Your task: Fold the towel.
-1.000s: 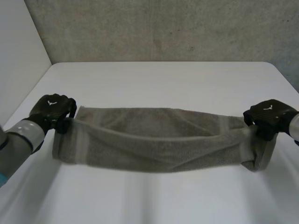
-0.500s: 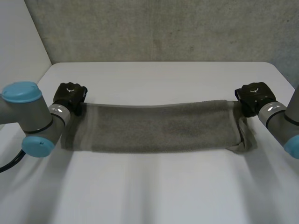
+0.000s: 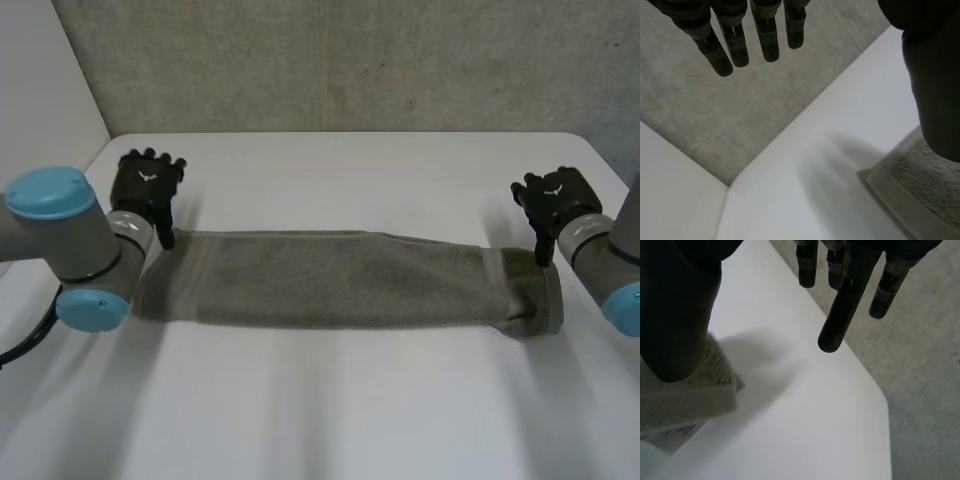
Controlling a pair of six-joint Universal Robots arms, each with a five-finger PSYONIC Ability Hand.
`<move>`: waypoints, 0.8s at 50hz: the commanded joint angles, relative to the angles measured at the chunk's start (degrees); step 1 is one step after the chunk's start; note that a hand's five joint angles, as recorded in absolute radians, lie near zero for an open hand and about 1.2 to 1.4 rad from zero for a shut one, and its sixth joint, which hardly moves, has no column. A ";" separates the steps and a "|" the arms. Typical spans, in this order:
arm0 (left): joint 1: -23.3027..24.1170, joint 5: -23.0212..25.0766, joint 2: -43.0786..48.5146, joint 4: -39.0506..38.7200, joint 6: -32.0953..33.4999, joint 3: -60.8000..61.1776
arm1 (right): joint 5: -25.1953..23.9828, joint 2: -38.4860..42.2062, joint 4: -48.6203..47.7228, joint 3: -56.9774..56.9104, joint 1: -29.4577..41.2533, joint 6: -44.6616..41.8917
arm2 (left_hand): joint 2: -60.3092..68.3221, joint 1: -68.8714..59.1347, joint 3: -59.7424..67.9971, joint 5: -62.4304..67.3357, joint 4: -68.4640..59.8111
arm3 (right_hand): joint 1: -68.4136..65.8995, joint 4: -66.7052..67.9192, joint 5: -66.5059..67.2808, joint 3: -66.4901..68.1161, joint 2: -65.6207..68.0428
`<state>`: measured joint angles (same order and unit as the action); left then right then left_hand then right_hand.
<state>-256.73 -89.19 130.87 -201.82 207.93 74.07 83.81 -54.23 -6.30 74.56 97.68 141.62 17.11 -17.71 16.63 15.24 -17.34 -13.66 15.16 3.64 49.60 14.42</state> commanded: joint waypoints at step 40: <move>-2.02 5.43 -12.22 -3.05 0.37 25.78 | -10.16 -12.39 -6.17 30.12 -7.94 7.99 | 6.04 -5.44 6.52 -2.09 -5.81 | -17.24 15.74 17.26 -18.70 16.48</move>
<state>-258.66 -83.84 117.06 -203.07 208.05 100.19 73.15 -69.38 -9.89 105.46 90.41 152.38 21.12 -21.17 21.34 21.58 -21.14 -24.69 25.21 15.78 49.60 24.51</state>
